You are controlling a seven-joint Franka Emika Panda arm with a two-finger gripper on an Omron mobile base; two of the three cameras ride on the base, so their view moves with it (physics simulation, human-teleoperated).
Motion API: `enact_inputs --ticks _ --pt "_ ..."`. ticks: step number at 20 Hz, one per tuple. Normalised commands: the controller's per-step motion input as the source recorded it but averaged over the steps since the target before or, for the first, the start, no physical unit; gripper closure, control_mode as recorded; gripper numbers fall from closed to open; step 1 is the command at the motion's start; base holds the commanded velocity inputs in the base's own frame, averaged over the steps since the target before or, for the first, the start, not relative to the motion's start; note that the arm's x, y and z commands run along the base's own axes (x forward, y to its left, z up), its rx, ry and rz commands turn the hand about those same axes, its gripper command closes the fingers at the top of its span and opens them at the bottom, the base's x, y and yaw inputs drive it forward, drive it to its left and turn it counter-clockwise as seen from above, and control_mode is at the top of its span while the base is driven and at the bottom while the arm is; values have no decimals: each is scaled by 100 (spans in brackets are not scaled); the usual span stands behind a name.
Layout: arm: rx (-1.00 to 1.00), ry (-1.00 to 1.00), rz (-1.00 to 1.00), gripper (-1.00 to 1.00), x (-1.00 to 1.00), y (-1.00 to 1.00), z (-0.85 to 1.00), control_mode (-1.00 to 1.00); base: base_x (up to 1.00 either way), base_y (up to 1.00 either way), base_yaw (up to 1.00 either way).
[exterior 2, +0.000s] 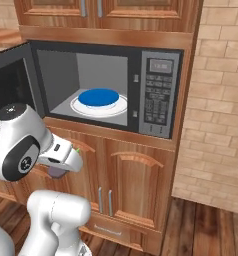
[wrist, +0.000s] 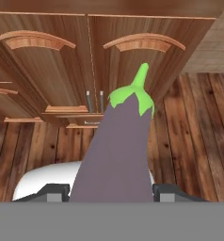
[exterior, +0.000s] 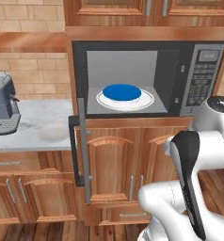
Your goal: Pick the eggplant from the counter and place it in the microwave. Then turn on the microwave.
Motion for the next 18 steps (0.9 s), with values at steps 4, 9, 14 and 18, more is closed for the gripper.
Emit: enact_inputs --ticks 4,9,14,18 --pt "0 0 0 100 0 0 0 100 32 31 7" --pt "0 0 0 100 0 0 0 100 47 16 1" --pt "0 0 0 100 0 0 0 100 54 1 0" --pt "0 0 0 100 0 0 0 100 37 0 0"
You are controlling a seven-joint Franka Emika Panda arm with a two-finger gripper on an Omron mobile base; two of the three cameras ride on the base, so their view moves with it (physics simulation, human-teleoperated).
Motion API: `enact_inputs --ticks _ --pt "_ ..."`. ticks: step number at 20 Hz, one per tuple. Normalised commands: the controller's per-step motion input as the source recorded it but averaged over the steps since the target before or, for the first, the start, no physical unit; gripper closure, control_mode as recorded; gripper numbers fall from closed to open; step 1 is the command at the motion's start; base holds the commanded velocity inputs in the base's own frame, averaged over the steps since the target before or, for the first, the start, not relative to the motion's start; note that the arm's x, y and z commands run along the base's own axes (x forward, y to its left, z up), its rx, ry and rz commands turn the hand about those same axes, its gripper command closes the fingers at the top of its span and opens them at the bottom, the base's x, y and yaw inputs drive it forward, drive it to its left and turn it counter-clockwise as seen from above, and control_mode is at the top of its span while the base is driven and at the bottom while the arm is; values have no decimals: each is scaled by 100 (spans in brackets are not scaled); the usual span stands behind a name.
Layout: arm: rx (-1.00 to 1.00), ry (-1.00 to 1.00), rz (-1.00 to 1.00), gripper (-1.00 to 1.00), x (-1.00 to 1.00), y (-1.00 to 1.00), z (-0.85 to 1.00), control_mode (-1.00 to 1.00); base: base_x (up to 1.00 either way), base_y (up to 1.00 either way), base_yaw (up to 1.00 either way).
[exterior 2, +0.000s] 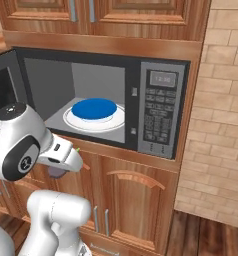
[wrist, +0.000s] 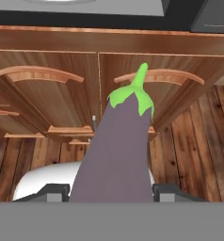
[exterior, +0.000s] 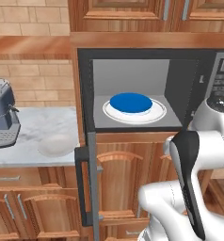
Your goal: Pick the eggplant from the counter and place it in the microwave. Then turn on the microwave.
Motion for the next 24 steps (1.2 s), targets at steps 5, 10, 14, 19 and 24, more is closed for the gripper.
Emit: enact_inputs --ticks 5,10,14,19,24 --pt "0 0 0 100 0 0 0 100 18 0 0" --pt "0 0 0 100 0 0 0 100 4 0 -1" --pt "0 0 0 100 0 0 0 100 -6 -3 -10" --pt "0 0 0 100 0 0 0 100 -17 4 -20" --pt "0 0 0 100 0 0 0 100 -27 15 -17"
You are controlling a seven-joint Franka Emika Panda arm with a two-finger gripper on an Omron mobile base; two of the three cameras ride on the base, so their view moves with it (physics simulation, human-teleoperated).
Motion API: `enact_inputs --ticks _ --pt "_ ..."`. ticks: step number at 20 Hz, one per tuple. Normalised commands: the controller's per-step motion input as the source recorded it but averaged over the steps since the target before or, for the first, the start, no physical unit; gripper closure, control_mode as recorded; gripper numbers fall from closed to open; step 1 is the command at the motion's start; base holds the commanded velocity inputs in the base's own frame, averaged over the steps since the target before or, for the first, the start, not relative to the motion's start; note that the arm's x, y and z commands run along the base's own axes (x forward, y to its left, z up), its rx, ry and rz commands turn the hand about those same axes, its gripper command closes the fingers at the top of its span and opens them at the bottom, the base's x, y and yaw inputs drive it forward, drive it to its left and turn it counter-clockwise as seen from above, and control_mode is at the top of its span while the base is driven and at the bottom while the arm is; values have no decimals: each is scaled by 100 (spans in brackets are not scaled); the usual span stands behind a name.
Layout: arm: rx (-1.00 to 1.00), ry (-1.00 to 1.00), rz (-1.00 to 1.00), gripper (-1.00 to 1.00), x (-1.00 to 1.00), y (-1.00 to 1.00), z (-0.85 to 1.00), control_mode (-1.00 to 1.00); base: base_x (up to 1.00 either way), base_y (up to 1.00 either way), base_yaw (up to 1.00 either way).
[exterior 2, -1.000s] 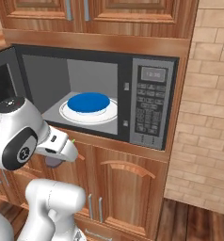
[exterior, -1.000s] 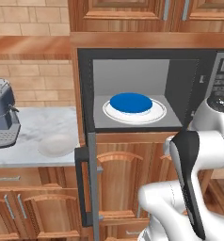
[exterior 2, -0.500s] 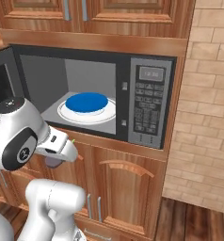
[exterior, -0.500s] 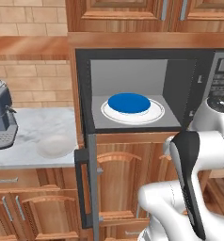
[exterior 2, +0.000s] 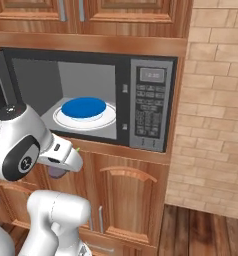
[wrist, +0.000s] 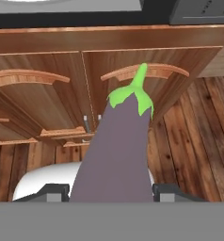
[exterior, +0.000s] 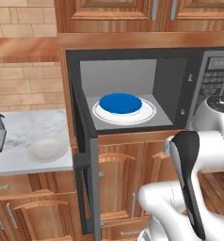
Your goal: Pick the eggplant from the counter and place it in the microwave. Then turn on the microwave.
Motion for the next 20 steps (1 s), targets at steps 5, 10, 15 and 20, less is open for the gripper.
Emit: enact_inputs --ticks 5,10,15,20 --pt "0 0 0 100 0 0 0 100 -32 29 -6" --pt "0 0 0 100 0 0 0 100 -32 28 0" --pt "0 0 0 100 0 0 0 100 20 32 0" --pt "0 0 0 100 0 0 0 100 27 24 0"
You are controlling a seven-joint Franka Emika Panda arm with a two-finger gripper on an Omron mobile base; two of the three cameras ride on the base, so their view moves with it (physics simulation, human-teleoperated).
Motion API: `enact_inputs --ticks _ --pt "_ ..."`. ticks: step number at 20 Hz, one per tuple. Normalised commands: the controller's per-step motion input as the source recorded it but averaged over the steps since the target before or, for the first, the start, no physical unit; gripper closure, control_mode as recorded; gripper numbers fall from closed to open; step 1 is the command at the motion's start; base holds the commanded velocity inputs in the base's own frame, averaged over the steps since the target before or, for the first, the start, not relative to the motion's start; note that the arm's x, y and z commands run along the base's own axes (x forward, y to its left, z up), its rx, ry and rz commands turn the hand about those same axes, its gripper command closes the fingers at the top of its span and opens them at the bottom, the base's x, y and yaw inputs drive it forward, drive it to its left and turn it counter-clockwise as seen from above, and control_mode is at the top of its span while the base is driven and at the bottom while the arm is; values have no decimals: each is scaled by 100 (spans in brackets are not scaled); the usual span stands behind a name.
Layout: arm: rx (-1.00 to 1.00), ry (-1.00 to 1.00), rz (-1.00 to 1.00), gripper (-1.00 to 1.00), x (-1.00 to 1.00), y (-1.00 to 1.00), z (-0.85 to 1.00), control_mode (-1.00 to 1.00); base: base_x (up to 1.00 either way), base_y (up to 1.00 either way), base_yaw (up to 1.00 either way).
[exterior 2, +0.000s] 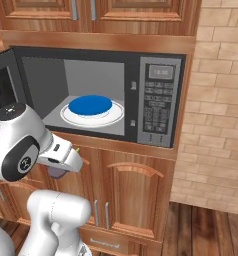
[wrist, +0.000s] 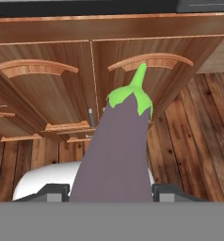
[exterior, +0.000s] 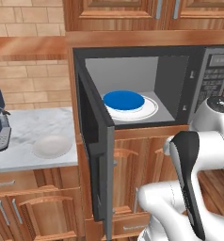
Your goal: Pick the eggplant from the counter and place it in the microwave. Then turn on the microwave.
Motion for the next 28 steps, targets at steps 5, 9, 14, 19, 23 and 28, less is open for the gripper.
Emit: enact_inputs --ticks 5,9,14,19,23,28 --pt "0 0 0 100 0 0 0 100 11 8 0" --pt "0 0 0 100 0 0 0 100 2 0 0" --pt "0 0 0 100 0 0 0 100 0 0 0" --pt "0 0 0 100 0 0 0 100 0 0 0" --pt "0 0 0 100 0 0 0 100 0 0 0" --pt "0 0 0 100 0 0 0 100 0 0 0"
